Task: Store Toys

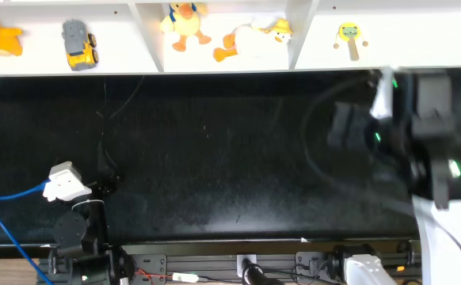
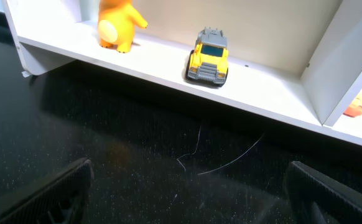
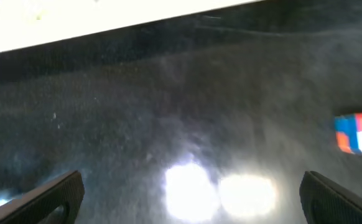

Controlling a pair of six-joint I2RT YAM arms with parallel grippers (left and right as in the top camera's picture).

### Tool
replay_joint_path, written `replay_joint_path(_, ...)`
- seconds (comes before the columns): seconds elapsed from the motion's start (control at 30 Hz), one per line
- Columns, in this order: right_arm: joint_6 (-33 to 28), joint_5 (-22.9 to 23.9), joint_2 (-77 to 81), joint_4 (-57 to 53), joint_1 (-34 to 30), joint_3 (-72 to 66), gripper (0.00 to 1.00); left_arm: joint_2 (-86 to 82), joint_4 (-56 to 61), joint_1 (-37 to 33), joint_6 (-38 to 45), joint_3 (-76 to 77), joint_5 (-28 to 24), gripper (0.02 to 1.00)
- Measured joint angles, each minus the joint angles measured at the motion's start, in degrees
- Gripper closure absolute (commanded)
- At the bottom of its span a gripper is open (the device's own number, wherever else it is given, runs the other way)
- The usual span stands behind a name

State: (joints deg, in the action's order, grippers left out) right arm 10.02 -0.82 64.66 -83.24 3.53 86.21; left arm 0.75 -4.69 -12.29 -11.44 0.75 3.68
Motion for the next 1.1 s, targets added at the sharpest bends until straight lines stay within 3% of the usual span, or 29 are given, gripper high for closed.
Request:
replay_joint_path(0.33,7.2,8.9,-7.8,-12.9,0.0,0.0,0.005,0.0,0.0,0.0,0.0,0.0,0.0,0.020)
replay_joint_path(0.53,7.7,14.4,-7.6,-12.7,0.0,0.0,0.007,0.0,0.0,0.0,0.0,0.0,0.0,0.020)
replay_joint_path(0.97,3.9,16.0,0.3,-0.1,-0.5,0.0,0.005,0.0,0.0,0.0,0.0,0.0,0.0,0.020)
replay_joint_path(1.1,0.5,15.7,8.1,4.7,-5.4,0.0,0.007,0.0,0.0,0.0,0.0,0.0,0.0,0.020)
